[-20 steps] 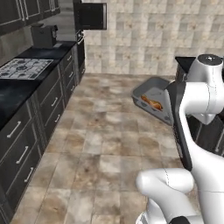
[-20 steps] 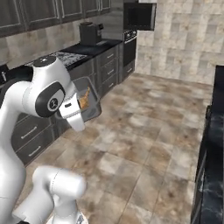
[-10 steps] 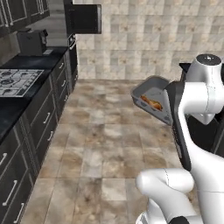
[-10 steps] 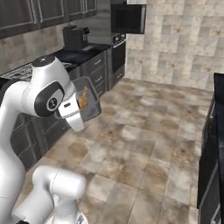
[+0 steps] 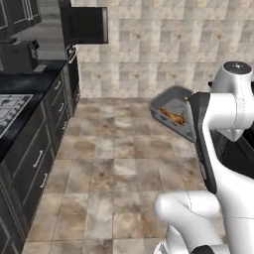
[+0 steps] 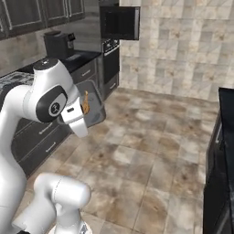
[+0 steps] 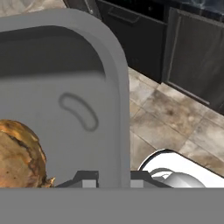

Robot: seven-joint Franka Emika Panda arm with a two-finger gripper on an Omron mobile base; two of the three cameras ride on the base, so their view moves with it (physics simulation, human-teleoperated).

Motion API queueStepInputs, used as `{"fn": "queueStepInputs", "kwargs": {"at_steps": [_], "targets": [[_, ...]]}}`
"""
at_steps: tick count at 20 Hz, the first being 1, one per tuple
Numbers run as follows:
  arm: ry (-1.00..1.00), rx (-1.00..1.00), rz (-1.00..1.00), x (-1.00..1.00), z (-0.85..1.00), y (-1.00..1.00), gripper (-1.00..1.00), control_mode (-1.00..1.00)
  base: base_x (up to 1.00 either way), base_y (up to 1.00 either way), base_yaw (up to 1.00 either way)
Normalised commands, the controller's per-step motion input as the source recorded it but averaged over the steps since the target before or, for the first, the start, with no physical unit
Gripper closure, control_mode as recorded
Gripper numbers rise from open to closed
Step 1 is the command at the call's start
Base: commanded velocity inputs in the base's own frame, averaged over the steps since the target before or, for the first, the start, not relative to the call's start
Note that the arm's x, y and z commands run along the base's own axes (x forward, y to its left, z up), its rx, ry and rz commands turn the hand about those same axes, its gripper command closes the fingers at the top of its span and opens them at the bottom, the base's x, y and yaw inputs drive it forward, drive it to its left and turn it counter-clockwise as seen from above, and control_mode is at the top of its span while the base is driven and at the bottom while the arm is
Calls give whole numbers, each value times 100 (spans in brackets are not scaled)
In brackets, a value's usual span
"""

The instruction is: Place the tupperware containing the chicken drumstick and onion meal in the microwave. Close the microwave door and press the start button to reheat the meal.

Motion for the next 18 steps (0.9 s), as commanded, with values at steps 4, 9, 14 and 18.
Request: {"fn": "queueStepInputs", "kwargs": {"at_steps": [4, 9, 14, 18], "targets": [[0, 0, 0, 0, 0, 0, 100, 100, 100, 0, -1], [0, 0, 0, 0, 0, 0, 100, 100, 100, 0, 0], [0, 0, 0, 0, 0, 0, 100, 100, 100, 0, 0], [0, 0, 0, 0, 0, 0, 100, 100, 100, 0, 0]]}}
